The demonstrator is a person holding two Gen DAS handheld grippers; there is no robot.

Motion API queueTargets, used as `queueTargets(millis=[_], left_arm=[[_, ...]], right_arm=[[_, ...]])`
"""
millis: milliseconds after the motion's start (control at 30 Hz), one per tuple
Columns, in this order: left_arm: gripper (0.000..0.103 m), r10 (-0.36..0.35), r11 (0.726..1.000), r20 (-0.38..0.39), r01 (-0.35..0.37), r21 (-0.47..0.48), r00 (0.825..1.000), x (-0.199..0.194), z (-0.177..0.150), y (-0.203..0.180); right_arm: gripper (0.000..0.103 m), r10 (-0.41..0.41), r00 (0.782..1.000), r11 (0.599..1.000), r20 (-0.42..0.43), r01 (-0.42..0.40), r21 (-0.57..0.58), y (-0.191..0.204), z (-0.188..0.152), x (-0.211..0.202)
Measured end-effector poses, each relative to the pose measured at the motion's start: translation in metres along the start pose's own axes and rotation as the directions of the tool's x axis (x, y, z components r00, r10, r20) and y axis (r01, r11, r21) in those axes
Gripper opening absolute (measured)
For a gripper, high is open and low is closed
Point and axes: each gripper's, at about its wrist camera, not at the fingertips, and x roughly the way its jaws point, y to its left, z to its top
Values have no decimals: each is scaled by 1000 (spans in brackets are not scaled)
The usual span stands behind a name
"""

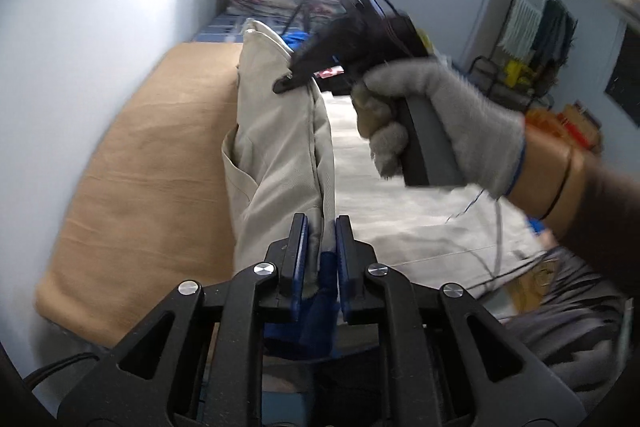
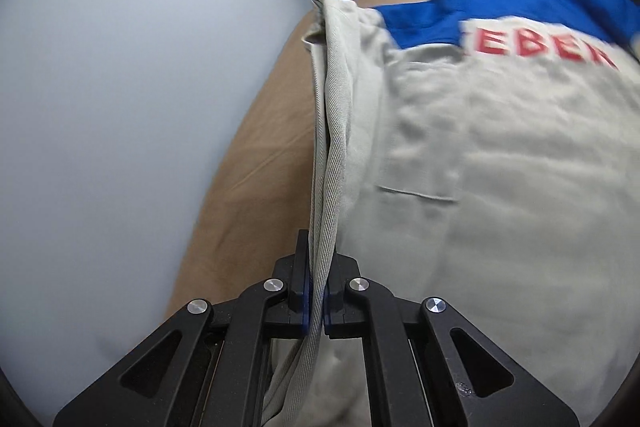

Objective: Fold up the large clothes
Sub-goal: 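Fold the side edge inward with the right gripper while the left gripper releases the cuff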

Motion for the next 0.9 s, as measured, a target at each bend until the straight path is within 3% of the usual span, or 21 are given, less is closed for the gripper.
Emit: queueTargets(millis=[67,167,367,567,700,900], left_arm=[[15,-35,999,18,35,-4,999,-13,-1,-1],[15,-33,999,37,34,-3,999,-28,-5,4],[15,-10,997,-2,10,-82,1000,-16,-10,33],[15,-28,998,-45,25,-64,999,11,-10,33],[15,-57,998,-65,55,-25,996,24,-8,25],[15,-117,993,-147,111,-48,982,52,-27,28]], right_arm=[[3,11,1000,999,21,-12,40,-19,-6,-11],[3,-2,999,996,33,0,87,-47,-24,-24],[3,-80,997,983,-10,81,162,-98,-37,-12],[3,-142,989,986,-45,146,86,-89,-40,-2],[6,-129,989,989,-72,134,58,-86,-26,-10],[8,-116,992,993,-59,118,31,-84,-23,-38]])
